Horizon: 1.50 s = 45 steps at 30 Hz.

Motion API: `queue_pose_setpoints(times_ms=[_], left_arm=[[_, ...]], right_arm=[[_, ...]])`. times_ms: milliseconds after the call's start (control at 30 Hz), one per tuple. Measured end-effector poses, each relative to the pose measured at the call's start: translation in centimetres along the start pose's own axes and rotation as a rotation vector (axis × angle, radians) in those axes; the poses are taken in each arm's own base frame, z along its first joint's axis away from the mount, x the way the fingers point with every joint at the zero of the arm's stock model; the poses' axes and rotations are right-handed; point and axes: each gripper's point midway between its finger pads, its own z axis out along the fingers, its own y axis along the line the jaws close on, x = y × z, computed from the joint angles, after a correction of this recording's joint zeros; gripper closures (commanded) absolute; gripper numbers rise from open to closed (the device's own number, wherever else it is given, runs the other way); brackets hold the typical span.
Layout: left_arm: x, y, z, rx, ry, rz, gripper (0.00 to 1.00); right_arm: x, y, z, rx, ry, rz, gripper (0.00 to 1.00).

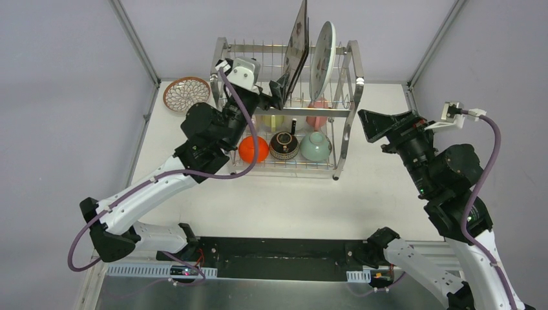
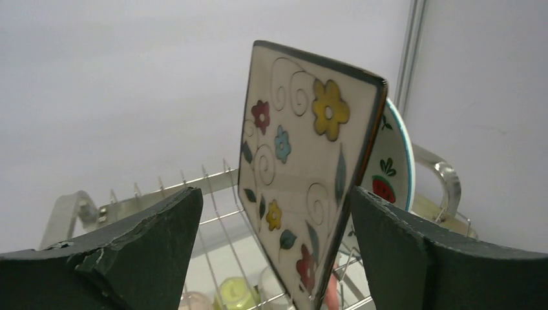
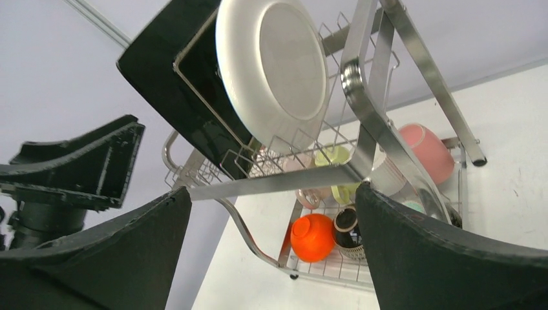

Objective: Load the mixed dishes into the dish rack
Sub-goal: Insert the plate into the dish rack, then move the plate to the center of the board.

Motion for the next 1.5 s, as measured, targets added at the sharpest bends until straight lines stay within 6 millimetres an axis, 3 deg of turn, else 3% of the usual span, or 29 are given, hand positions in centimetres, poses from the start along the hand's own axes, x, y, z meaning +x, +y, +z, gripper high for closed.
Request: queue_pose_setpoints(times_ms=[67, 333, 500, 733, 867, 967, 1200, 1367, 1500], left_arm=[[-0.3, 0.5, -0.4, -0.009, 0.022, 0.013, 0.05], [-0.7, 4.6, -0.9, -0.110, 0.123, 0.131, 0.01], [-1.8, 8.5, -1.2, -0.202, 0.186, 0.220, 0.01], [-5.2, 14.8, -0.8, -0.359, 0.223, 0.250, 0.01], [-4.8, 17.9, -0.7, -0.421, 0.268, 0.246, 0.01], [-3.1, 19.8, -0.7, -0.459, 0.315, 0.216, 0.03], [3.5, 25.2, -2.1, -0.590, 0.433, 0.009, 0.08], [10.0, 29.2, -5.4, -0.721, 0.532, -0.174, 0.13], [14.9, 32.6, -9.1, -0.859, 0.585, -0.358, 0.19]], right_arm=[[0.8, -0.3, -0.3, 0.003, 0.030, -0.004, 0.00], [4.4, -2.0, -2.1, 0.023, 0.168, -0.007, 0.00], [5.5, -3.2, -4.7, 0.026, 0.200, 0.009, 0.00], [6.0, -4.2, -7.1, 0.027, 0.202, 0.029, 0.00], [6.7, -4.5, -7.5, 0.030, 0.229, 0.032, 0.00], [7.4, -4.8, -7.8, 0.036, 0.257, 0.029, 0.00], [8.5, -5.9, -8.1, 0.082, 0.311, 0.010, 0.00], [8.8, -6.1, -8.2, 0.092, 0.325, 0.001, 0.00], [8.8, -6.0, -8.2, 0.086, 0.326, 0.000, 0.00]])
